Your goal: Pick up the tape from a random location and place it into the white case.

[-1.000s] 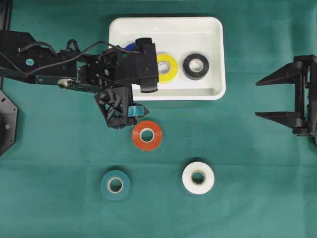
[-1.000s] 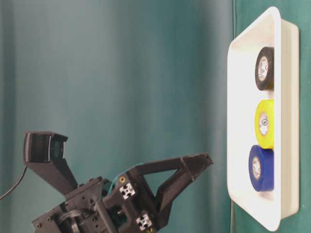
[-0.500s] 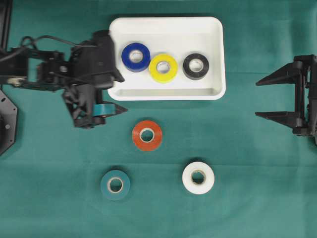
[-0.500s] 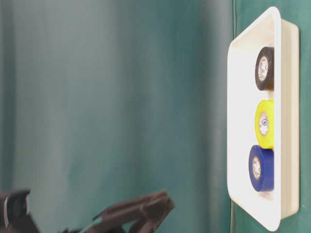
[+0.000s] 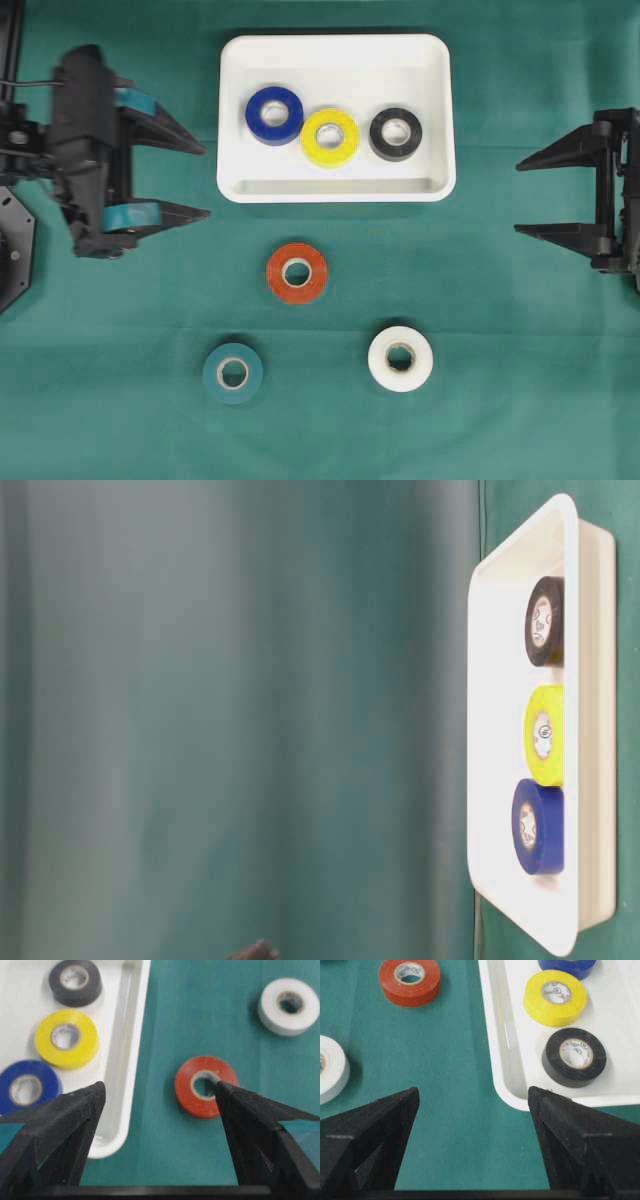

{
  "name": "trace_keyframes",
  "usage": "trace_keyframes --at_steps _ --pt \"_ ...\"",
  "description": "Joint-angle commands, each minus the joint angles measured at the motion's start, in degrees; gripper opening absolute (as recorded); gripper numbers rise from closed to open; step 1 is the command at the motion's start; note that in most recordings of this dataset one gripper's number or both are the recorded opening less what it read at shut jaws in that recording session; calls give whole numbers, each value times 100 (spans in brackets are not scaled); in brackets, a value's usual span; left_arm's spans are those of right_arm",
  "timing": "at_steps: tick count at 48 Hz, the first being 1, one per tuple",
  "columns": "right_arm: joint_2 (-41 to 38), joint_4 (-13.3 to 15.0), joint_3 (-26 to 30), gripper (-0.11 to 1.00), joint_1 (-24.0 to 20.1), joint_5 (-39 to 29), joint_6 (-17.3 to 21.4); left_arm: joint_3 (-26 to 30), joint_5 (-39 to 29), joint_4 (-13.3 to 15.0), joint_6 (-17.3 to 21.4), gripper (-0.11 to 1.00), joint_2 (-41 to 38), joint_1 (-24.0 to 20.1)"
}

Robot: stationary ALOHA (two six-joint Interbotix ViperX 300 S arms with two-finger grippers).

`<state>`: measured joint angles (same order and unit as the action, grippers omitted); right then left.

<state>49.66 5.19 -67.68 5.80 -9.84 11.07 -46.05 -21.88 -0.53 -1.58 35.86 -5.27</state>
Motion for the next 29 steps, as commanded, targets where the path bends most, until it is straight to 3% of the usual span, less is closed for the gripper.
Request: trace_keyframes --at_steps 1,14,29 --pt "0 0 158 83 9 26 -26 -53 123 -9 9 85 290 9" --pt "88 0 167 83 9 18 -35 -536 404 -9 18 85 949 9" --pt "105 88 176 83 9 44 -44 -1327 1494 -9 26 85 1292 9"
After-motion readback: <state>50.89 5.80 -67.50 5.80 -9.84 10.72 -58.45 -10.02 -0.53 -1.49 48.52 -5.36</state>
